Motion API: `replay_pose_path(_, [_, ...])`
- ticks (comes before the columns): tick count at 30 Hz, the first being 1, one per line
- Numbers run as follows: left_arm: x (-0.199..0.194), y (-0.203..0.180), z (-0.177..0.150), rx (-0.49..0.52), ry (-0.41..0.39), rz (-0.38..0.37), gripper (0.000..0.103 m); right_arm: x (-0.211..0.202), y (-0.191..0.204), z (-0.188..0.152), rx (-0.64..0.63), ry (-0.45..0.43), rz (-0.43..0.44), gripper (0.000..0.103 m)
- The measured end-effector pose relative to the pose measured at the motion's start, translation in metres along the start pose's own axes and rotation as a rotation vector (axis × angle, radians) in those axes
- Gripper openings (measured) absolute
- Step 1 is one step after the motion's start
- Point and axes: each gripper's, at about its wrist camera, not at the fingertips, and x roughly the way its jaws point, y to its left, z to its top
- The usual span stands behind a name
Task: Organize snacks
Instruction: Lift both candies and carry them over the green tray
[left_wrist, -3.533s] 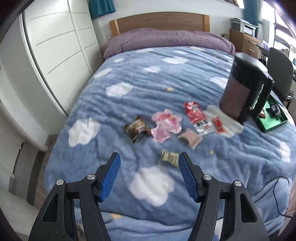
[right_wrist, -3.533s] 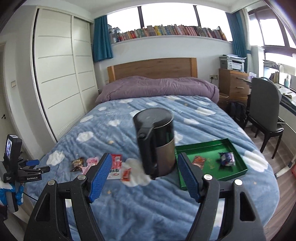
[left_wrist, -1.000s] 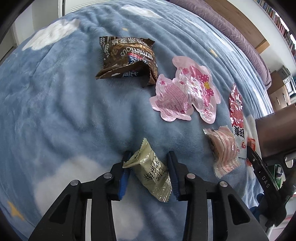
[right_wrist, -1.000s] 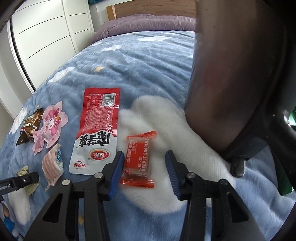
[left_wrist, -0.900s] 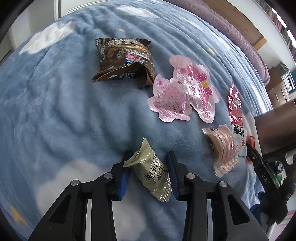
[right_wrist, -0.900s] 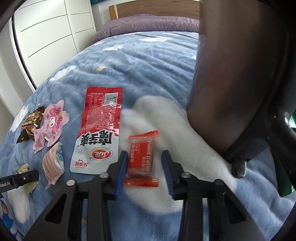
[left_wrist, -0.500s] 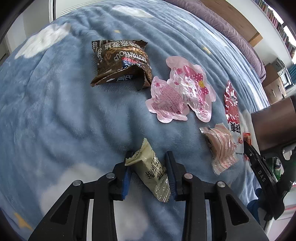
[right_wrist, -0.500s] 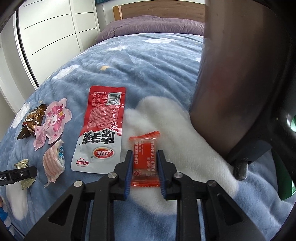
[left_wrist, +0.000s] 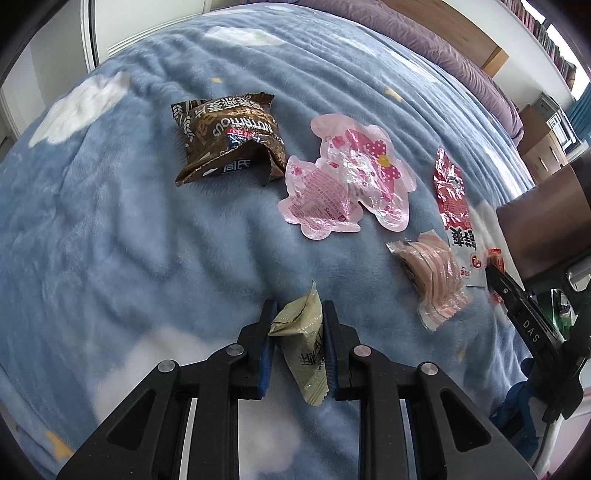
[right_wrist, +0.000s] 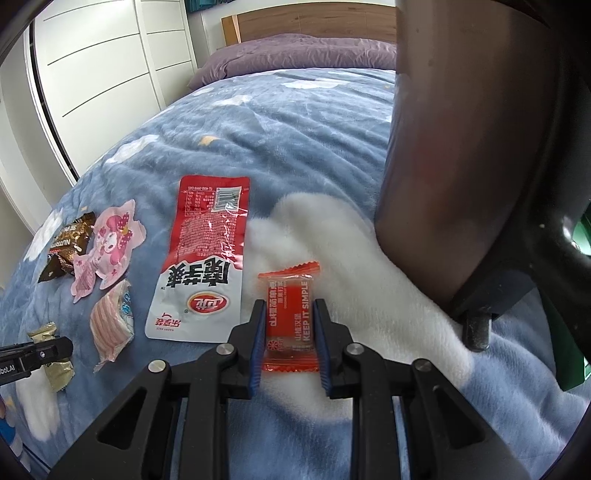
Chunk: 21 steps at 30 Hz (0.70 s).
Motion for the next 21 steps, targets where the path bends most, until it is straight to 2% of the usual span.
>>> replay_pose_path(10, [-0.017,0.0,-0.001,0.007,-0.01,-0.012,0.019,-0.025,0.002,-0.007,0.012,-0.003,0.011,0.024])
replay_pose_path(21, [-0.051,-0.007,-0.016,0.062,-0.036,0.016,0.019,-0.077,0.021,-0.028,-0.031,0.028,0.064,0.024])
